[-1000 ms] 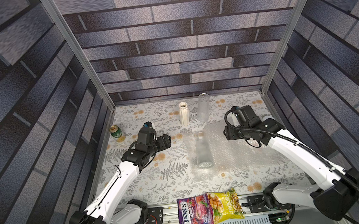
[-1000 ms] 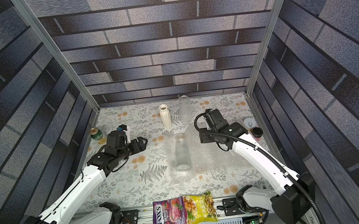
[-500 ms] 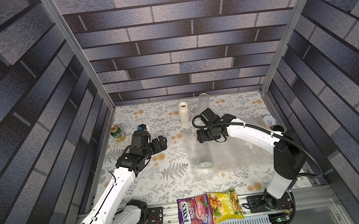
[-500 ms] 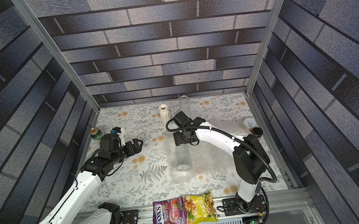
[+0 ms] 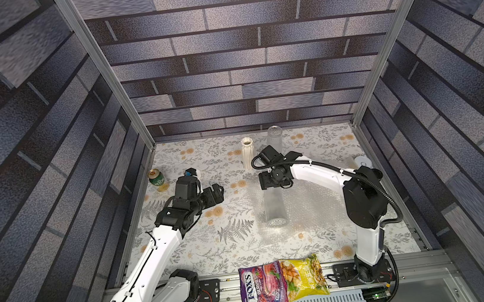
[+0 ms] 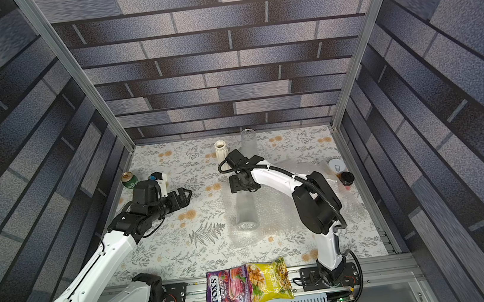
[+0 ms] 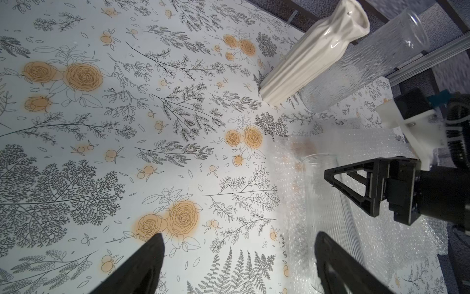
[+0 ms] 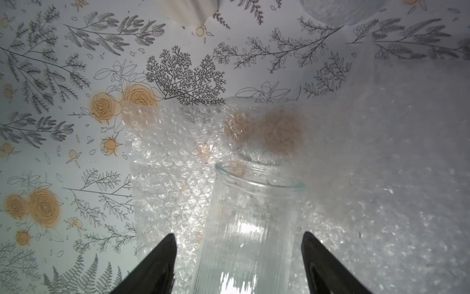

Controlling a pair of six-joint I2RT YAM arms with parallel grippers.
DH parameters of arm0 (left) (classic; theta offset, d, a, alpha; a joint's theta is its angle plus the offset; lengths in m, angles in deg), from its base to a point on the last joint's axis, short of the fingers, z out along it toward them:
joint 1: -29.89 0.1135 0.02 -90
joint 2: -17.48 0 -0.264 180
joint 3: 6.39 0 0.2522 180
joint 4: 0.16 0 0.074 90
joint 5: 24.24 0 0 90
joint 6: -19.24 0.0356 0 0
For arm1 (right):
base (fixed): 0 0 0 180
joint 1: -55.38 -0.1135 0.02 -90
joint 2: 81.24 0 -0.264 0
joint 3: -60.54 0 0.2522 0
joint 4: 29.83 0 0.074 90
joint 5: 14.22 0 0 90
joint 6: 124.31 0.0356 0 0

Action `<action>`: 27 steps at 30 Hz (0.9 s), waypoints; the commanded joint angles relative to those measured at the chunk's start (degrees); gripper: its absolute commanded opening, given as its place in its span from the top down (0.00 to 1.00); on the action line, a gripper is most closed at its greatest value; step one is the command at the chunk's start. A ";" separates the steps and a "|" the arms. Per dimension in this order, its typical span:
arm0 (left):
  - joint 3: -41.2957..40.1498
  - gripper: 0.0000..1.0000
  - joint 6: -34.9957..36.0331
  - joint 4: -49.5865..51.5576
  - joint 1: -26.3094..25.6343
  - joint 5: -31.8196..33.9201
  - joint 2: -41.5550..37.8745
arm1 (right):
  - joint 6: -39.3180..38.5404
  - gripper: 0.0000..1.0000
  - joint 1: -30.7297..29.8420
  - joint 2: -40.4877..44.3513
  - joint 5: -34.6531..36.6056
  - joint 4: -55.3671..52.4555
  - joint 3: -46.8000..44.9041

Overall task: Unwrap the vase from the bubble wrap
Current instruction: Unwrap the bubble wrap at the center of the board, then pick up the vase from the bubble wrap.

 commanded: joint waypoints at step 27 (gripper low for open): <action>-2.34 0.07 1.89 -3.20 3.19 -6.00 2.53 | 0.49 0.23 0.31 -11.96 1.86 -4.47 9.64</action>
